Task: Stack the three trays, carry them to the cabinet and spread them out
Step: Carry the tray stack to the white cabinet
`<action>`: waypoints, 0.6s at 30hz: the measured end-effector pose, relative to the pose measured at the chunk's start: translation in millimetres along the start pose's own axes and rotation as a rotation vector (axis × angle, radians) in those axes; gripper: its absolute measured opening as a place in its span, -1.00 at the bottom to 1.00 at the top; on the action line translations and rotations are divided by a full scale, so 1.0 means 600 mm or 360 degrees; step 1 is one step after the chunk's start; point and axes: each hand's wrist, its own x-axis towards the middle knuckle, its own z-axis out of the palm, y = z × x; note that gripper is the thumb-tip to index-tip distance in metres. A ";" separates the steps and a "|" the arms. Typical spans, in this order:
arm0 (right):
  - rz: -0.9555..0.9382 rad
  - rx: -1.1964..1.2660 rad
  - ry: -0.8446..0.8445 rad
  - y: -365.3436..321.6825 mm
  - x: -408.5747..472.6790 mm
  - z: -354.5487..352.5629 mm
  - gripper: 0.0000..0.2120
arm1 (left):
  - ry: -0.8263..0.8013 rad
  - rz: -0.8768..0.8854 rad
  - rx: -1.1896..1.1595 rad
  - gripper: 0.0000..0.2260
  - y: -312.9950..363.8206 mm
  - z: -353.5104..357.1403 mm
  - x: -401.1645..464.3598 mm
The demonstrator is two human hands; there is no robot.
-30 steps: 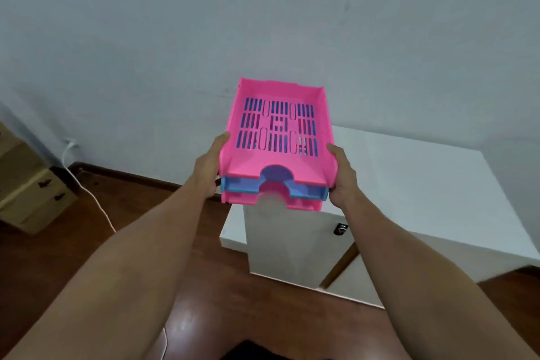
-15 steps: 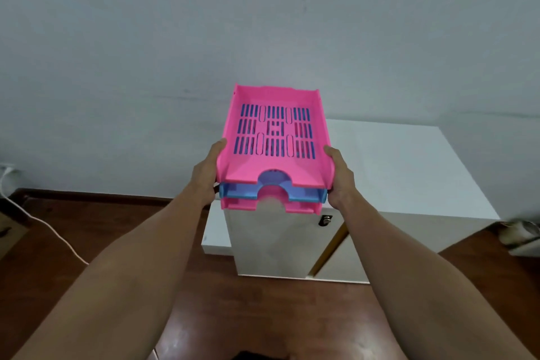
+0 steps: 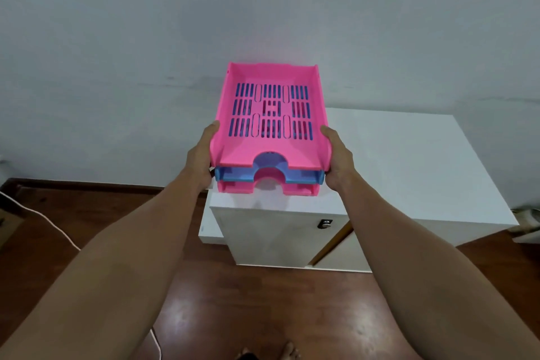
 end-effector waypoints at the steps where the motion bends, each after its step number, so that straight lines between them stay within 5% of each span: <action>1: 0.0004 0.0003 -0.0008 -0.004 0.005 0.004 -0.38 | 0.0010 0.0003 0.0000 -0.20 0.004 0.002 0.006; 5: 0.0016 -0.0031 0.0008 -0.014 0.019 0.019 -0.44 | -0.0012 0.0003 0.0016 0.00 0.019 0.007 0.025; 18: -0.0142 -0.0354 0.0011 -0.060 0.014 0.033 -0.89 | 0.0096 0.0011 0.0032 -0.40 0.058 0.015 0.031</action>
